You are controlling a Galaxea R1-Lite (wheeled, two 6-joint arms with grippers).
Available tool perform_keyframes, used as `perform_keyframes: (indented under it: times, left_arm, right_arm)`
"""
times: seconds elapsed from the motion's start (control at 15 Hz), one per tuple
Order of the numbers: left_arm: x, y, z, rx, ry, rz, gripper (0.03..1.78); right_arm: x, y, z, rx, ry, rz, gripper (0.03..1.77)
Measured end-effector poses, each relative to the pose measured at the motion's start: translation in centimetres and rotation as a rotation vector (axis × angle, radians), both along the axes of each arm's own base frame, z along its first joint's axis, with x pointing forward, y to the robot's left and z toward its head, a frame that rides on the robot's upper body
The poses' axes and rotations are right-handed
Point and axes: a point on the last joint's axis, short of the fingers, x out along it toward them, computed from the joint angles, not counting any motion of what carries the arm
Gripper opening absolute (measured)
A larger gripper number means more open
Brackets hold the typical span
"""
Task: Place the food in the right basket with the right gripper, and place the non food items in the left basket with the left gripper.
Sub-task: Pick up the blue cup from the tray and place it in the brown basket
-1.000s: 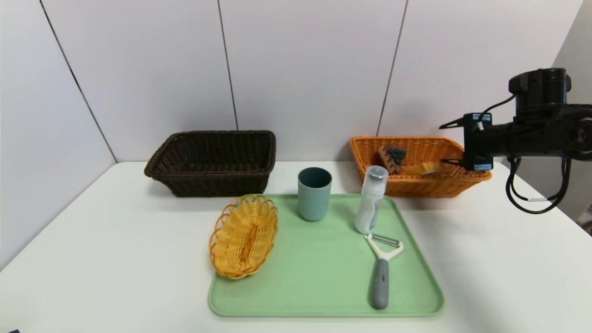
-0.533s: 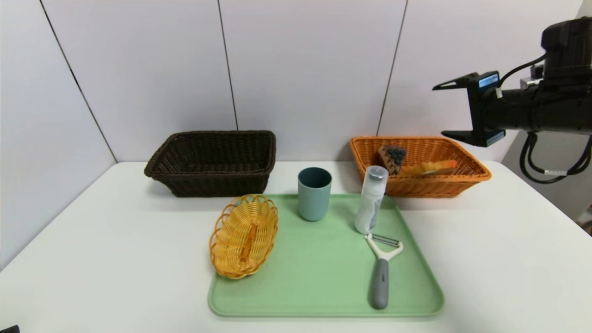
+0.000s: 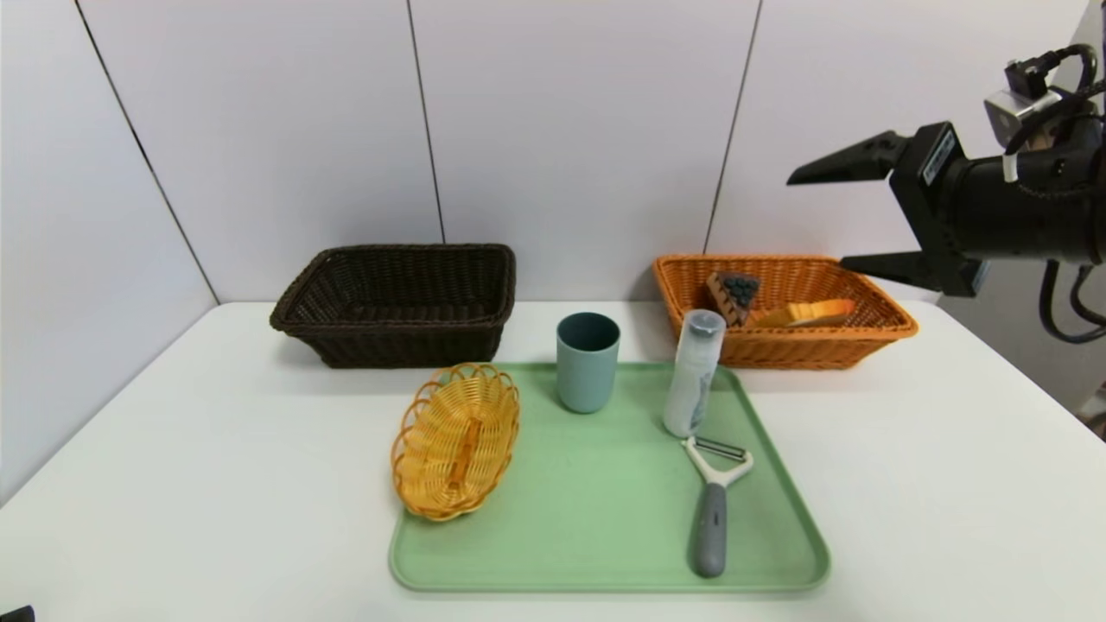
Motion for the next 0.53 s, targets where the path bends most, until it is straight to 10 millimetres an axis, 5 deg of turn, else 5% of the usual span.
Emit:
perform_keyframes:
  times: [0.53]
  left_arm:
    - [0.2,-0.1,-0.1,-0.008,0.012,-0.021,1.69]
  right_arm:
    - [-2.9,1.0,-1.2,-0.430,-0.044,-0.026,1.68]
